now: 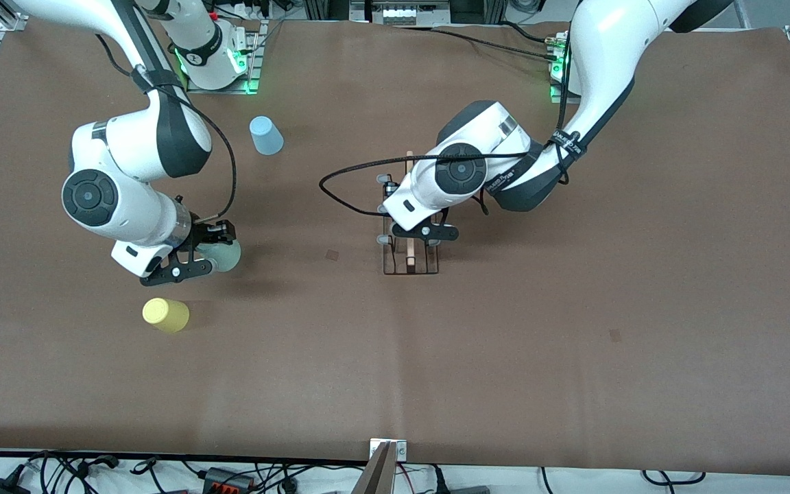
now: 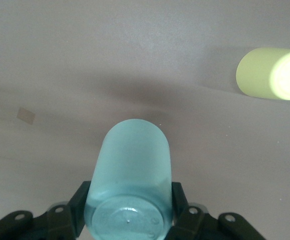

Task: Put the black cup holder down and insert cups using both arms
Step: 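Lower the black rack onto the table middle with the left gripper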

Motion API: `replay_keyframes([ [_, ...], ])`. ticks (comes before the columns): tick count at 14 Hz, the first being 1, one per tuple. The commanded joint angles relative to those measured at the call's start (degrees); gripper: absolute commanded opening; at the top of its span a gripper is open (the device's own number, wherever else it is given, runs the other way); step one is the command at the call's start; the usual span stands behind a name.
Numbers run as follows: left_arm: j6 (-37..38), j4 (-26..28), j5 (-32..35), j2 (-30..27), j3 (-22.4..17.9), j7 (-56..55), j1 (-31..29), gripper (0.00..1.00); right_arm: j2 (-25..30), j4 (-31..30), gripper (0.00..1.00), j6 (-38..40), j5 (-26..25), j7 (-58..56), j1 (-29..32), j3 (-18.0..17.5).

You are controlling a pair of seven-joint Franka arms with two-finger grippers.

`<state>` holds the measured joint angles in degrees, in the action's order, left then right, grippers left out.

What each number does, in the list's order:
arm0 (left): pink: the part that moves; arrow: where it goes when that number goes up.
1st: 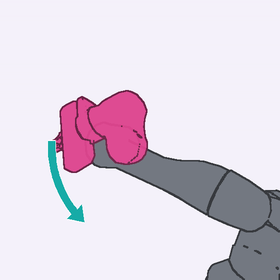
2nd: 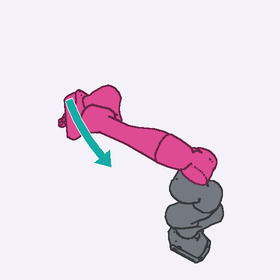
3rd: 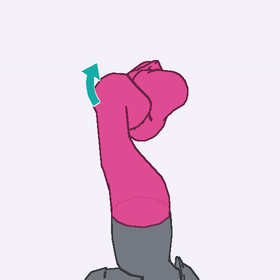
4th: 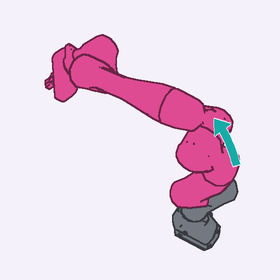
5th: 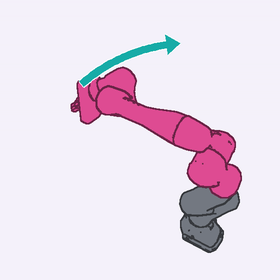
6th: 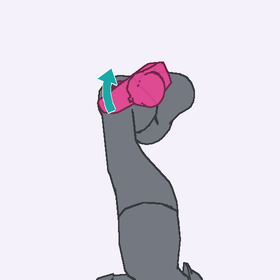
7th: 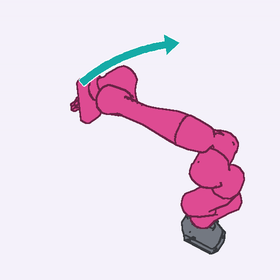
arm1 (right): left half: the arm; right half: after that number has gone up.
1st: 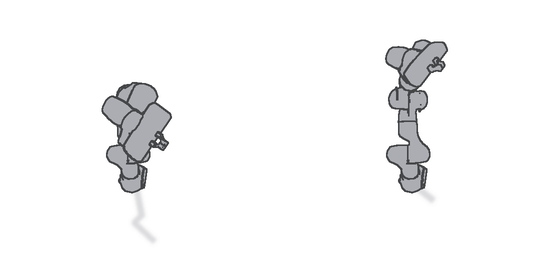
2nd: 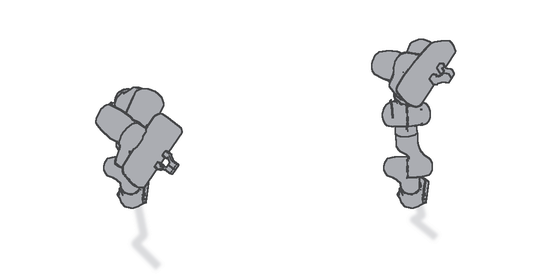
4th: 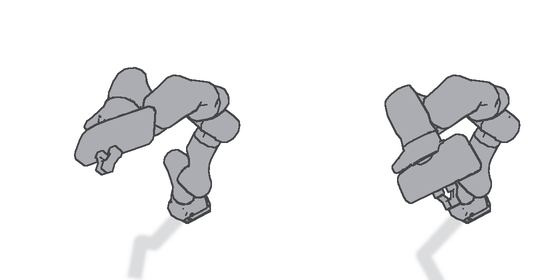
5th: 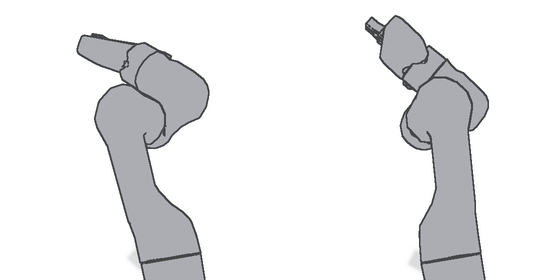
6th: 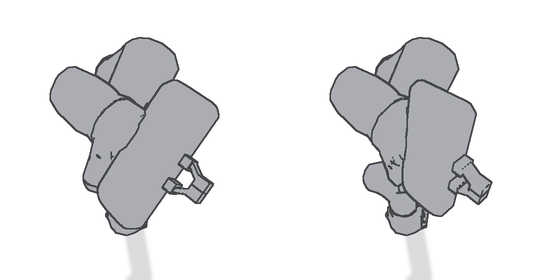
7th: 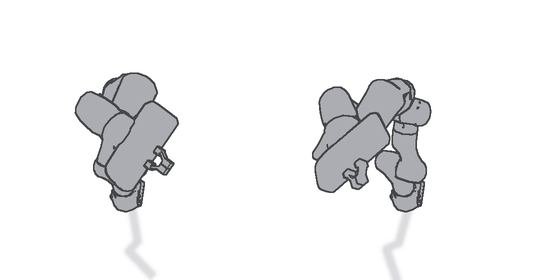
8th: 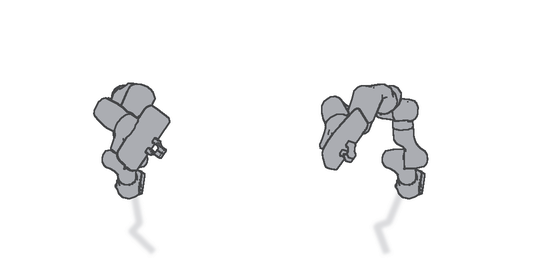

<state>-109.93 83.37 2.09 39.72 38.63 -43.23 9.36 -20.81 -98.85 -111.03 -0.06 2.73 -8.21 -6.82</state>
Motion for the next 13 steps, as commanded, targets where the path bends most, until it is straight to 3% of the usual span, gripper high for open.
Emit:
replay_keyframes([
  [1, 0.4, -2.2, 1.0, 0.4, -0.6, -1.0, 1.3, 0.00, -0.7, 1.6, 0.31, 1.6, 0.6, 1.7, -1.5, 0.0],
  [5, 0.4, -2.0, 1.0, 1.2, -1.4, -1.0, 2.3, 0.09, -1.3, 1.6, 0.31, 1.6, 0.6, 1.8, -1.9, 0.0],
  [6, 0.5, -2.1, 0.6, 1.2, -1.5, -1.1, 2.3, 0.22, -1.4, 1.5, 0.31, 1.6, 0.6, 1.8, -1.9, 0.0],
  [9, 1.9, -2.3, 0.2, -0.7, -1.4, -3.3, 0.1, 0.42, -1.8, 1.4, 0.31, 1.7, 0.6, 2.0, -2.1, 0.0],
  [13, 13.7, -4.3, 0.2, -4.2, 0.2, -0.1, -8.7, 0.46, -1.9, 1.6, 0.31, 1.7, 0.6, 1.8, -2.6, 0.0],
])
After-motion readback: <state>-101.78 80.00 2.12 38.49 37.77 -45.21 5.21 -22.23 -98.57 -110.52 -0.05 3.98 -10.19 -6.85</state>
